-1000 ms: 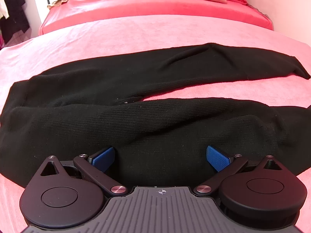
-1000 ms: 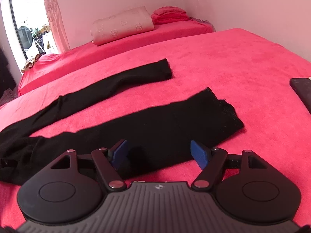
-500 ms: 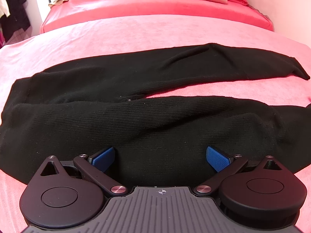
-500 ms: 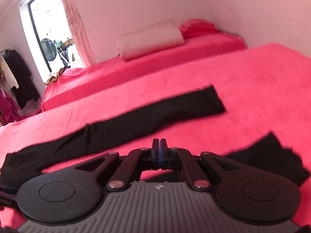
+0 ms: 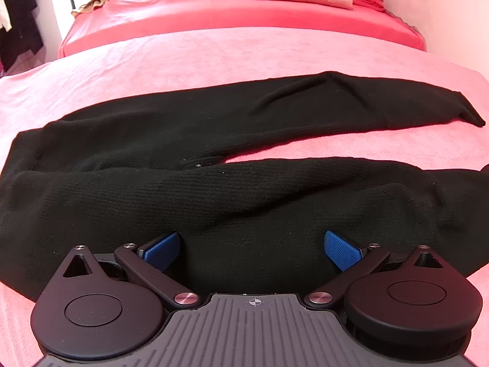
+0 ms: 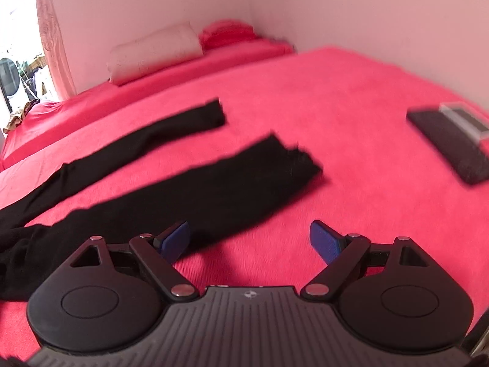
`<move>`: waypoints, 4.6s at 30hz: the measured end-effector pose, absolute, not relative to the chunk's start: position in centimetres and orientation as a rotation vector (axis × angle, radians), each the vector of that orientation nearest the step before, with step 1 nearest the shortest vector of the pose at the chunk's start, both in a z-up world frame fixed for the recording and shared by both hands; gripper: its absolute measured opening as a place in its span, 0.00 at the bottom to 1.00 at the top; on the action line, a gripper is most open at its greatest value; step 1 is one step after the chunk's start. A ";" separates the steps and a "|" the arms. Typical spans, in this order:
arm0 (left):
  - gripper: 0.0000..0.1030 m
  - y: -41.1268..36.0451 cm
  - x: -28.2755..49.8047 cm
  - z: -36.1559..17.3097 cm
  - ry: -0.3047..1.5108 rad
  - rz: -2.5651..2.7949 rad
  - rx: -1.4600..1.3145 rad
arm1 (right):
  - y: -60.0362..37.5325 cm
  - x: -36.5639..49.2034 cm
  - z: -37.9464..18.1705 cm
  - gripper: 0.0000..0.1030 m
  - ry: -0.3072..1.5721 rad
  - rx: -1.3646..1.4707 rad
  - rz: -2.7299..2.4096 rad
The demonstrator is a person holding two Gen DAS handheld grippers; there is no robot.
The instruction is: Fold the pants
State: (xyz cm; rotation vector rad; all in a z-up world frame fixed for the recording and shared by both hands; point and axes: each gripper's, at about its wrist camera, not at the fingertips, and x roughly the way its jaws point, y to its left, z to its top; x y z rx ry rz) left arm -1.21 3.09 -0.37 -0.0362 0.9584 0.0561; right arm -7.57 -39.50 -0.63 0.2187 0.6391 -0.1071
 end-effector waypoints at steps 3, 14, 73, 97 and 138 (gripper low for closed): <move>1.00 3.1 -1.4 -0.4 0.954 0.061 -0.043 | -38.2 -6.0 -0.8 0.86 0.635 0.256 0.014; 1.00 3.3 -1.6 -0.4 0.944 0.065 -0.051 | -36.2 1.7 1.4 0.13 0.537 0.335 0.121; 1.00 20.5 -8.3 0.1 0.843 0.539 -0.272 | -41.2 3.7 0.8 0.08 0.597 0.670 0.027; 1.00 21.7 -9.8 2.4 0.788 0.559 -0.233 | -7.4 -4.6 3.1 0.57 0.412 -0.426 0.968; 1.00 17.5 -4.6 1.5 0.791 0.361 -0.218 | -22.3 -2.3 -0.2 0.69 0.667 0.038 0.645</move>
